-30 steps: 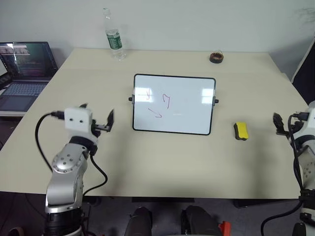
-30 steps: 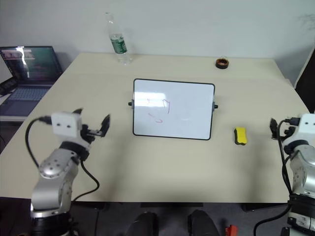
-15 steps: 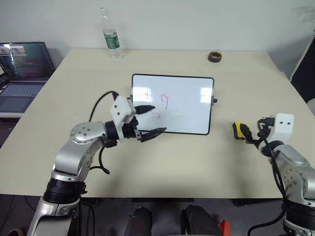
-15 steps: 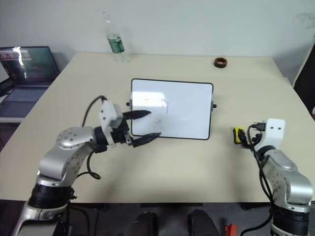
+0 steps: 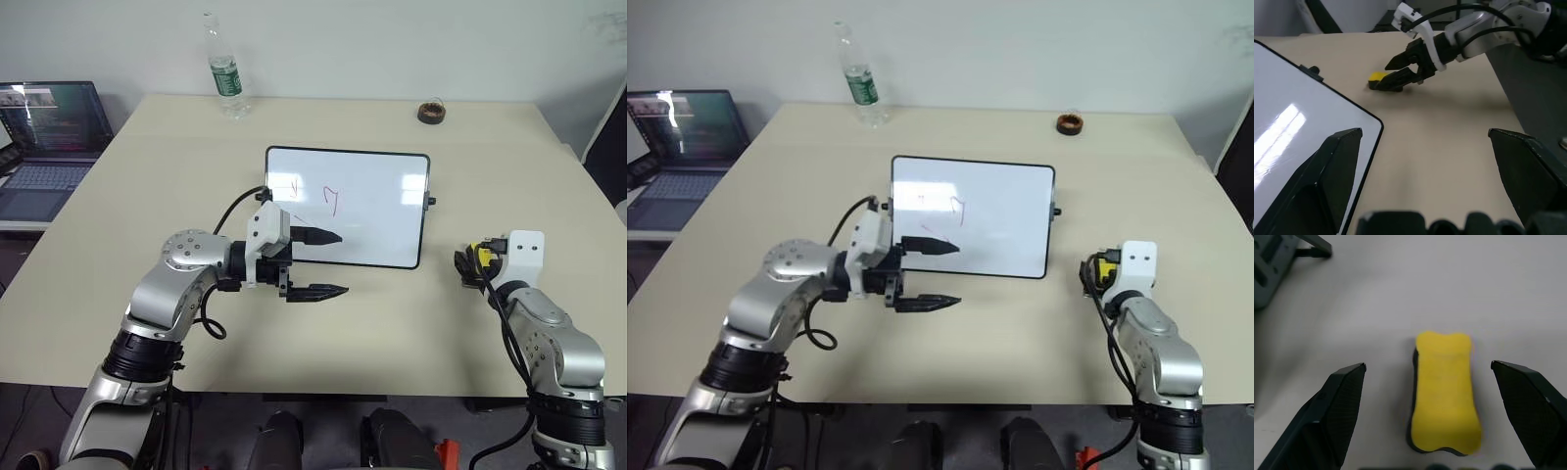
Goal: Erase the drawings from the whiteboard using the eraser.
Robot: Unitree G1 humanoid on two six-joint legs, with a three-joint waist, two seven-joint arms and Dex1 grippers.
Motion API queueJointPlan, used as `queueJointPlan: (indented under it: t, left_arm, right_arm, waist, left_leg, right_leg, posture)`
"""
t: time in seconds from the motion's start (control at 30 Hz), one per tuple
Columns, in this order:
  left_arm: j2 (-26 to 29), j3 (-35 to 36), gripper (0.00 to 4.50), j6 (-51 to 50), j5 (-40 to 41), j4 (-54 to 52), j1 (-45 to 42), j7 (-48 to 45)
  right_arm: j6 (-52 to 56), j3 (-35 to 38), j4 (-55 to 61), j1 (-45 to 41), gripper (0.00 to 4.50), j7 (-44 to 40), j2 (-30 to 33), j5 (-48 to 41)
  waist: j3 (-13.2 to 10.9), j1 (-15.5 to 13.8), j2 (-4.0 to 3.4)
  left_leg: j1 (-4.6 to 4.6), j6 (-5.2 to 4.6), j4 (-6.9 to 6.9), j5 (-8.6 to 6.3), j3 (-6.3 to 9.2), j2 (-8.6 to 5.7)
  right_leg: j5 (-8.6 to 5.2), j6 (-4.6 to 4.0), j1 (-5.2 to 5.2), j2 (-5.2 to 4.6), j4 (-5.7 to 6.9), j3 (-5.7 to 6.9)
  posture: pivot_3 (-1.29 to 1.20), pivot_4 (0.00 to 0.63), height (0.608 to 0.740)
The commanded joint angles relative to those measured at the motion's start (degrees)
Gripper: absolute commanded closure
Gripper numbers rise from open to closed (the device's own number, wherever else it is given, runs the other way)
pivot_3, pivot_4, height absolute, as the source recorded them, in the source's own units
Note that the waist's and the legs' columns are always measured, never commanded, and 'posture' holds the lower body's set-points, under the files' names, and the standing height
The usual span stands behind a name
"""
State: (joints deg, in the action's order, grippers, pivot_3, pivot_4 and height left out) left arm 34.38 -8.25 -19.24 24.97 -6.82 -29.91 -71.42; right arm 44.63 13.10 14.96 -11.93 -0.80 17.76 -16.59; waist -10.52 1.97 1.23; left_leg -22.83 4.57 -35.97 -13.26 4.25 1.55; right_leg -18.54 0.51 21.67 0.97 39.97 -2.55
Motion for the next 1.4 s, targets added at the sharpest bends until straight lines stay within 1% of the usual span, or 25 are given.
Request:
queueJointPlan:
  t: [0.03,0.2,0.3,0.53,0.57,0.73,0.8,0.87,0.93,0.97,1.1,1.17,1.27,1.4]
  left_arm:
    - [-0.44,-0.48,0.00,2.04,-0.09,0.04,-1.50,-1.48]
    - [-1.21,-0.66,0.00,2.55,-0.74,0.59,-1.53,-1.07]
    - [-0.51,-0.39,0.00,3.16,-1.69,0.84,-0.10,-0.71]
    - [0.17,0.87,0.00,2.99,-2.50,0.30,2.78,1.86]
    - [0.35,1.14,0.00,2.78,-2.60,-0.11,3.51,2.49]
    - [1.45,4.51,0.00,-0.90,-2.79,-3.41,8.00,9.43]
    - [1.64,6.06,0.00,-3.07,-2.86,-5.59,9.98,13.19]
    - [1.18,8.50,0.00,-5.93,-2.99,-9.19,12.78,18.78]
    - [-0.11,10.15,0.00,-5.51,-5.54,-11.76,14.55,25.00]
    - [-0.96,10.86,0.00,-6.49,-5.55,-13.07,15.22,27.49]
    - [-0.53,11.80,0.00,-9.11,-6.75,-16.16,18.17,31.68]
    - [-0.36,12.26,0.00,-9.25,-8.20,-15.90,18.71,34.04]
    - [-0.31,12.51,0.00,-9.65,-8.63,-15.75,18.56,35.58]
    - [0.47,12.88,0.00,-10.09,-9.06,-15.13,17.92,36.45]
  right_arm:
    - [-2.25,0.71,0.04,-0.77,0.01,-0.21,-0.04,0.98]
    - [-3.96,0.70,-2.48,-1.79,0.01,0.14,-0.70,1.94]
    - [-4.72,0.77,-4.44,-2.64,0.57,0.56,-1.19,2.81]
    - [-5.74,0.83,-6.09,-3.76,3.14,0.87,-1.55,3.41]
    - [-5.64,0.82,-5.76,-3.76,3.33,0.86,-1.55,3.45]
    - [-4.40,0.72,-1.05,-2.55,3.34,-0.47,-0.93,2.98]
    - [-4.04,0.06,2.63,-1.59,3.34,-2.07,-0.33,2.45]
    - [-3.79,-2.48,9.48,-0.11,3.34,-5.69,1.79,1.82]
    - [-3.33,-4.38,15.03,0.60,3.34,-8.23,3.62,1.07]
    - [-3.26,-4.84,17.05,0.66,3.34,-9.00,4.24,0.64]
    - [-5.84,-8.40,21.43,0.41,3.34,-12.27,6.91,2.18]
    - [-8.91,-11.51,21.66,-0.90,3.34,-14.25,7.91,3.78]
    - [-12.27,-16.86,18.95,-4.54,3.34,-17.36,8.46,5.68]
    - [-19.18,-25.08,9.55,-12.67,3.34,-21.21,7.25,10.76]
  waist:
    - [0.00,0.06,0.00]
    - [0.00,0.07,0.00]
    - [0.00,0.07,0.00]
    - [0.00,0.04,0.00]
    - [0.00,0.01,0.00]
    - [-0.01,0.09,-0.02]
    - [-0.01,0.07,-0.02]
    - [-0.02,0.06,-0.03]
    - [-0.02,0.09,-0.03]
    - [-0.02,0.02,-0.03]
    - [-0.01,-0.09,-0.02]
    - [-0.01,-0.08,-0.02]
    - [-0.02,0.06,-0.02]
    - [-0.02,0.09,-0.01]
  left_leg:
    - [0.00,0.00,0.00,0.00,-0.01,0.00]
    - [0.00,0.00,0.00,0.00,-0.01,0.00]
    - [0.00,0.00,0.00,0.00,-0.01,0.00]
    - [-0.01,-0.01,0.00,0.00,-0.01,0.00]
    - [-0.01,-0.01,0.00,0.00,0.00,0.01]
    - [-0.02,-0.01,0.00,0.00,0.00,0.04]
    - [-0.03,-0.01,0.00,0.00,0.02,0.05]
    - [-0.05,-0.01,0.00,0.00,0.03,0.09]
    - [-0.06,-0.01,0.00,-0.01,0.03,0.12]
    - [-0.05,-0.01,-0.01,-0.01,0.04,0.12]
    - [0.00,-0.01,-0.05,0.00,0.12,0.08]
    - [0.02,-0.01,-0.05,0.00,0.11,0.05]
    - [0.02,-0.01,-0.05,0.00,0.10,0.06]
    - [0.04,-0.01,-0.05,0.00,0.10,0.05]
  right_leg:
    - [0.00,0.00,0.00,0.00,0.00,-0.01]
    - [0.00,0.00,0.00,0.00,0.00,-0.01]
    - [0.00,0.00,0.00,0.00,0.01,-0.01]
    - [0.00,0.00,0.02,0.00,0.01,-0.02]
    - [0.00,0.00,0.02,-0.01,0.01,-0.01]
    - [0.00,-0.01,0.04,-0.04,0.02,-0.03]
    - [0.00,-0.01,0.06,-0.05,0.03,-0.03]
    - [0.00,-0.01,0.06,-0.06,0.03,-0.02]
    - [0.00,0.00,0.07,-0.12,0.01,-0.05]
    - [0.00,0.00,0.06,-0.14,0.02,-0.04]
    - [0.00,0.01,-0.01,-0.14,0.02,0.04]
    - [0.00,0.01,-0.03,-0.14,0.02,0.04]
    - [0.00,0.00,-0.02,-0.13,0.02,0.04]
    - [0.01,-0.01,-0.03,-0.12,0.02,0.05]
  posture:
    - [0.00,0.150,0.740]
    - [0.00,0.150,0.740]
    - [0.00,0.150,0.740]
    - [0.00,0.150,0.740]
    - [0.00,0.150,0.740]
    - [0.00,0.150,0.740]
    - [0.00,0.150,0.740]
    - [0.00,0.150,0.740]
    - [0.00,0.150,0.740]
    - [0.00,0.150,0.740]
    - [0.00,0.150,0.740]
    - [0.00,0.150,0.740]
    - [0.00,0.150,0.740]
    - [0.00,0.150,0.740]
